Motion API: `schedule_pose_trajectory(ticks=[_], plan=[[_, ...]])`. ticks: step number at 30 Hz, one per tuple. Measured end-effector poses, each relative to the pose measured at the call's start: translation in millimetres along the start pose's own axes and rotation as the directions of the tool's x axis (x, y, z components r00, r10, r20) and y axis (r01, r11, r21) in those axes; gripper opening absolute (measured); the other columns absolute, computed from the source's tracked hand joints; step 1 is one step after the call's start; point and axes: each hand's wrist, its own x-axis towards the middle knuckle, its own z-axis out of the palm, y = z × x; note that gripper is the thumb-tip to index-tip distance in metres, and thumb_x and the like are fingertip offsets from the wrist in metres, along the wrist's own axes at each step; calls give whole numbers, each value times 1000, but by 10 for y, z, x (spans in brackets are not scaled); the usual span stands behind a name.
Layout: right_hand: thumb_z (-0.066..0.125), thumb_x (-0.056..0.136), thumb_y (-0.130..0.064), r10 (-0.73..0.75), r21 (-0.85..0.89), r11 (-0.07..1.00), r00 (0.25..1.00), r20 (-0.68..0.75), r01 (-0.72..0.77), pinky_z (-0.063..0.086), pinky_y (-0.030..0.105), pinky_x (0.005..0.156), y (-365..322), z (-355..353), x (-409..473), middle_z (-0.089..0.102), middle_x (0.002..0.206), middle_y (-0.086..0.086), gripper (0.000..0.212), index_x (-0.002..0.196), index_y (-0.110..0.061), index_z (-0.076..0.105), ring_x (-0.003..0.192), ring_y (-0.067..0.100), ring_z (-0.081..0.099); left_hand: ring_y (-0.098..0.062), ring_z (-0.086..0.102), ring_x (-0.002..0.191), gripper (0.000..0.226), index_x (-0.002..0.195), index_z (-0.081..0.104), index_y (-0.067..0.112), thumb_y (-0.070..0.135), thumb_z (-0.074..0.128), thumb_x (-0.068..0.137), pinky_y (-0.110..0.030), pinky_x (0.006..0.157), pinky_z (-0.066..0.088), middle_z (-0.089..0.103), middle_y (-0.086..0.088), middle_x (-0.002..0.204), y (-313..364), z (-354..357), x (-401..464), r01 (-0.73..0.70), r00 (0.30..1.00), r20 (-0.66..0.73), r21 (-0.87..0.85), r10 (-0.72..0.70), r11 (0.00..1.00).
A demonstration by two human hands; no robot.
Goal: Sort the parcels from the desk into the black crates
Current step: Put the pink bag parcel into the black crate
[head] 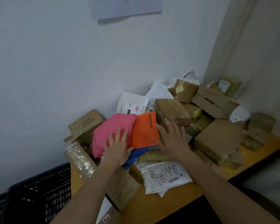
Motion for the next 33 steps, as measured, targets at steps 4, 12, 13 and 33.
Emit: schedule_pose_trajectory(ticks=[4, 12, 13, 33], plan=[[44, 101, -45, -98, 28, 995, 991, 94, 96, -2, 59, 119, -190, 170, 245, -11, 164, 5, 67, 156, -36, 6, 151, 31, -7, -41, -7, 149, 83, 156, -9, 28, 54, 44, 98, -63, 118, 7, -14, -2, 164, -157, 161, 65, 111, 992, 57, 5, -112, 994], [48, 99, -42, -94, 37, 995, 961, 261, 87, -7, 60, 117, -307, 545, 394, -13, 164, 5, 56, 151, -34, 29, 149, 35, -15, -36, 3, 149, 78, 154, 15, 21, 6, 56, 90, -53, 119, 22, 2, -10, 161, -444, 284, 202, 106, 990, -93, -51, -111, 993], [48, 99, -41, -80, 33, 997, 955, 284, 74, -7, 61, 117, -307, 567, 398, -13, 164, 6, 53, 149, -34, 32, 149, 35, -16, -34, 10, 147, 70, 150, 24, 18, 1, 54, 89, -49, 117, 28, 9, -11, 160, -471, 271, 222, 99, 987, -116, -85, -109, 991], [46, 87, -71, 98, 934, 70, 934, 343, -350, 43, 40, 105, -828, -433, 692, 44, 151, 4, 80, 153, -28, 29, 131, 28, 49, -26, 65, 76, 19, 90, 65, 11, -4, 54, 95, -43, 74, 54, 71, -11, 84, -291, -1489, 396, -176, 942, -190, -982, -277, 74]])
